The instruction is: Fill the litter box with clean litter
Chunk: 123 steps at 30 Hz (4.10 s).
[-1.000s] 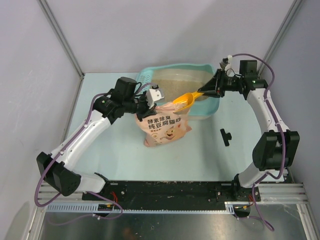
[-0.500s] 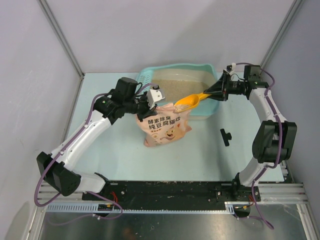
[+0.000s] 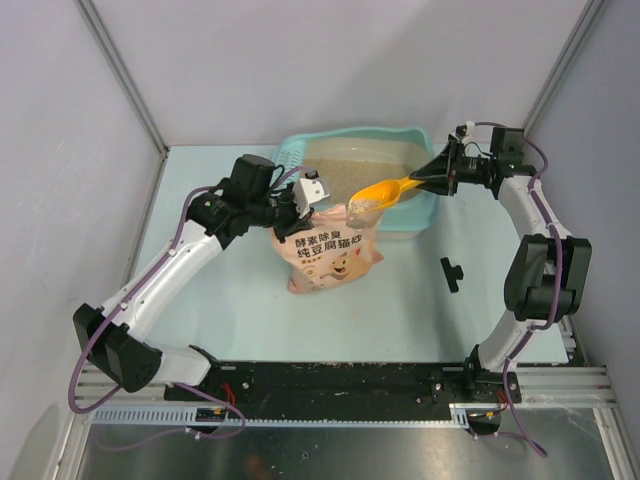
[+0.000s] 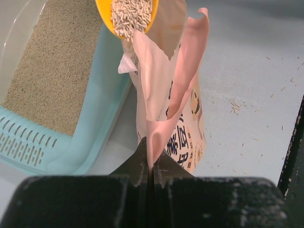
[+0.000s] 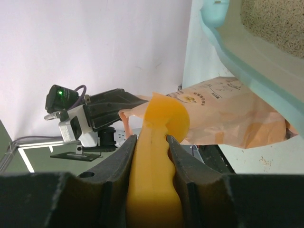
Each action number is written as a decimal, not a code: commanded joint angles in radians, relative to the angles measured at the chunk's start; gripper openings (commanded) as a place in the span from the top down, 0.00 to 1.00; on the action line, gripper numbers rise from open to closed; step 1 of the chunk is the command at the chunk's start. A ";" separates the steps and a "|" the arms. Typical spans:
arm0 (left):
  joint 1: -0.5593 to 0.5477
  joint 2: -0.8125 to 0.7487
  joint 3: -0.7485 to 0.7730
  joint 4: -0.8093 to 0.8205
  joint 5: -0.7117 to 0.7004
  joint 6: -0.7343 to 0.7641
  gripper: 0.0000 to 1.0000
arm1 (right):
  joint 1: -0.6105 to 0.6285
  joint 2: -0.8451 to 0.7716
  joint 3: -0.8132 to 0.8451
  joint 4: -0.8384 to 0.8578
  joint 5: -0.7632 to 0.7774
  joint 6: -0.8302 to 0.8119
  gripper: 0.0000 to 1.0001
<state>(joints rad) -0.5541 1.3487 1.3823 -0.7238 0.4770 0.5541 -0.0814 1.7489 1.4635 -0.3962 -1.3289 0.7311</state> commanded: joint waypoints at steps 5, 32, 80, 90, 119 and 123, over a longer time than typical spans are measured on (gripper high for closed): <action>0.003 -0.017 0.086 0.124 -0.011 0.040 1.00 | -0.017 0.070 0.032 0.299 -0.061 0.238 1.00; 0.002 0.004 0.086 0.101 -0.078 0.067 1.00 | -0.057 0.558 0.744 0.128 0.217 -0.048 1.00; 0.002 -0.100 -0.026 0.195 -0.006 0.012 1.00 | 0.278 -0.129 0.690 -0.714 0.541 -1.003 1.00; 0.002 -0.131 -0.063 0.213 -0.017 -0.011 1.00 | 0.327 -0.166 0.561 -0.810 0.522 -1.087 1.00; -0.041 -0.174 -0.071 0.253 0.107 -0.111 1.00 | 0.683 -0.118 0.184 -0.541 1.278 -0.546 1.00; -0.046 -0.164 -0.078 0.264 0.115 -0.129 1.00 | 0.693 -0.123 0.069 -0.500 1.257 -0.530 1.00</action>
<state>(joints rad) -0.5903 1.2373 1.2591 -0.6537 0.5030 0.4702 0.6060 1.6554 1.6157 -0.9115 -0.1253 0.1753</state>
